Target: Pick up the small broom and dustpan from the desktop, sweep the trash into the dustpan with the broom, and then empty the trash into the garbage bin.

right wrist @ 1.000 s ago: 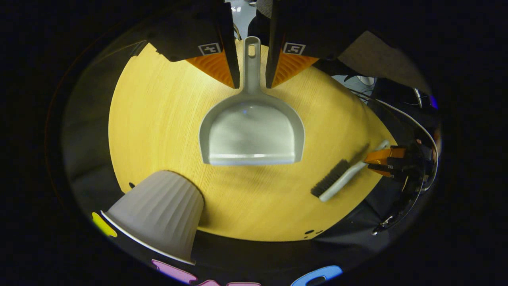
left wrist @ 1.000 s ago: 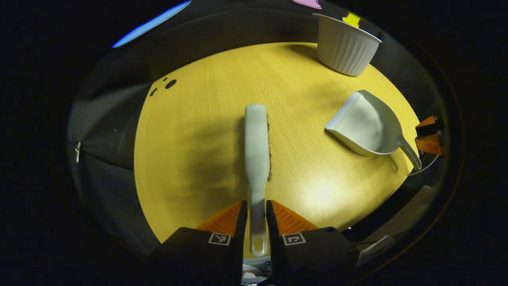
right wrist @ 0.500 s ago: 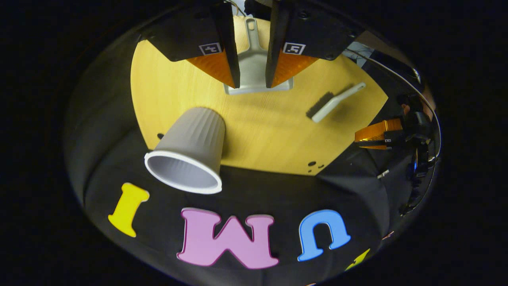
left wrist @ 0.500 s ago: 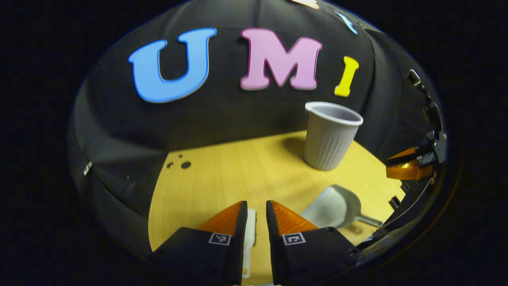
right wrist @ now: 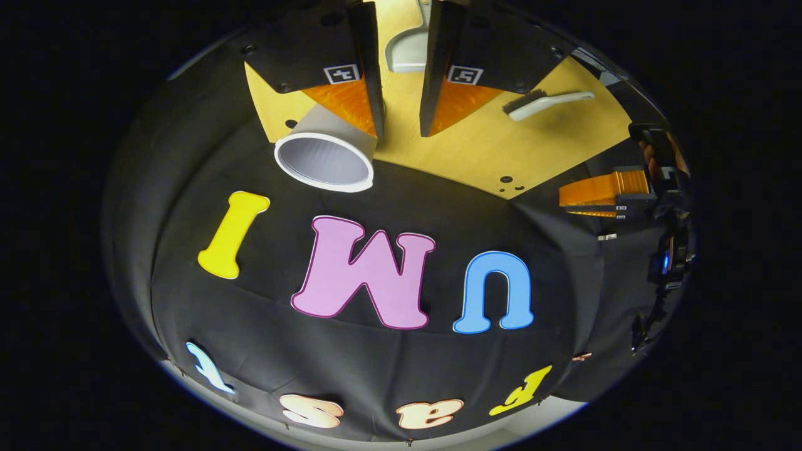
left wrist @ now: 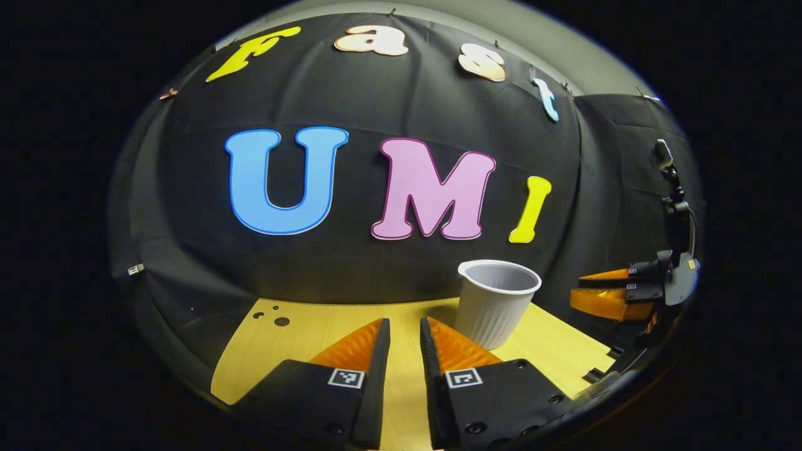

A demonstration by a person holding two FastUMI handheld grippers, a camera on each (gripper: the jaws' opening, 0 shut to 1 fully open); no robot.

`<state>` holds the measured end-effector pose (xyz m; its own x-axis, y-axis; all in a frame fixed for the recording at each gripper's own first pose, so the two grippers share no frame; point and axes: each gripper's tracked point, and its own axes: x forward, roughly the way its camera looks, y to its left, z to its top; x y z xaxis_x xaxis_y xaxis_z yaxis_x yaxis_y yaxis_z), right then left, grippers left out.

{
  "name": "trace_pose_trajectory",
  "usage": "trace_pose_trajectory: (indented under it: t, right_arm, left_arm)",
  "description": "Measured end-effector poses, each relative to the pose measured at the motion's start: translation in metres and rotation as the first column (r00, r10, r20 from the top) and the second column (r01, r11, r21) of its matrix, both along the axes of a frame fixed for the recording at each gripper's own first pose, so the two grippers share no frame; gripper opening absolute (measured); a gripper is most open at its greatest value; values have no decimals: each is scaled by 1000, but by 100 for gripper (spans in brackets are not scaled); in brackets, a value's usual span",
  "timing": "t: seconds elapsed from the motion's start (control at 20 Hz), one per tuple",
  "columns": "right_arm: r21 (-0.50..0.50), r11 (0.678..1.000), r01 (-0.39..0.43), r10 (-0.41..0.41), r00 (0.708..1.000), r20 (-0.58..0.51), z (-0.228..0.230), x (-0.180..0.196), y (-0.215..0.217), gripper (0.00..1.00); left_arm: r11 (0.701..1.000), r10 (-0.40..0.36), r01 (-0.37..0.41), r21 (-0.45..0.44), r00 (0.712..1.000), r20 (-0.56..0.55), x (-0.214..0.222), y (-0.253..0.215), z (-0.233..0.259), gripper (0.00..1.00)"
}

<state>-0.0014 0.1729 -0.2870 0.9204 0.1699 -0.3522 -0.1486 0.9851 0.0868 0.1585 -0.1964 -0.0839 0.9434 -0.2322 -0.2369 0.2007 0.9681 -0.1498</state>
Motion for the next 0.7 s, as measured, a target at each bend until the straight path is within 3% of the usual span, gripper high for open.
trace_pose_trajectory:
  t: [0.7]
  right_arm:
    - [-4,999,-32,31,999,-5,5,-11,12,39]
  left_arm:
    - [997,20,-16,77,999,-49,-3,14,-6,33]
